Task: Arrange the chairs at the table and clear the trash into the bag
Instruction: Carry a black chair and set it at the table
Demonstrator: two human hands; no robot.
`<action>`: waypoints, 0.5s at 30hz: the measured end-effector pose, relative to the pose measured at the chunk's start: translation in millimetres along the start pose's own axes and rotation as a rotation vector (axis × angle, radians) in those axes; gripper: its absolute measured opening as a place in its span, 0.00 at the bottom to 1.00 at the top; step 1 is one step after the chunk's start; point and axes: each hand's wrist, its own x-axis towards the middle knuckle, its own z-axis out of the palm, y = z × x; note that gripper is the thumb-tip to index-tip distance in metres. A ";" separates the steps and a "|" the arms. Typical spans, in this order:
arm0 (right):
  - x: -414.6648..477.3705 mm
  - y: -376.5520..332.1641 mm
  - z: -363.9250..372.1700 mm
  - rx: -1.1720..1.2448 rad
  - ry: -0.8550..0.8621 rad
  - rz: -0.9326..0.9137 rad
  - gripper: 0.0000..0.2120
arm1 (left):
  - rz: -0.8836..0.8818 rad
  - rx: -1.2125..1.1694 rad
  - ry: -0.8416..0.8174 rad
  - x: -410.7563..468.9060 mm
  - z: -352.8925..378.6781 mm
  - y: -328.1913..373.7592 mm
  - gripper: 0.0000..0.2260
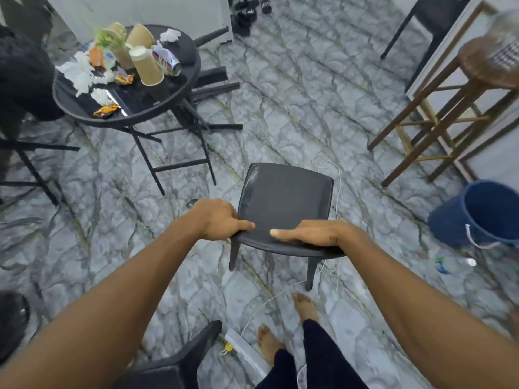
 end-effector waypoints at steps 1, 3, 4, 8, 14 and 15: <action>-1.1 3.7 -0.5 0.006 0.007 0.065 0.43 | -0.034 -0.001 -0.051 5.6 -2.6 -2.4 0.29; 6.2 12.1 -0.8 -0.010 0.040 0.130 0.52 | -0.095 -0.030 -0.149 18.2 -5.8 -3.1 0.25; 13.4 15.4 -2.3 -0.030 0.044 0.132 0.55 | -0.123 -0.054 -0.195 23.7 -6.7 -1.9 0.24; 10.3 26.3 -8.3 -0.060 0.024 0.088 0.50 | -0.177 -0.077 -0.284 29.4 -14.4 -5.8 0.26; -36.6 33.0 0.3 -0.223 0.072 -0.126 0.34 | 0.106 -0.216 -0.022 -10.8 -11.5 -15.5 0.38; -35.1 30.2 6.9 -0.277 0.179 -0.167 0.27 | 0.176 -0.216 0.005 -18.9 -9.6 -7.9 0.37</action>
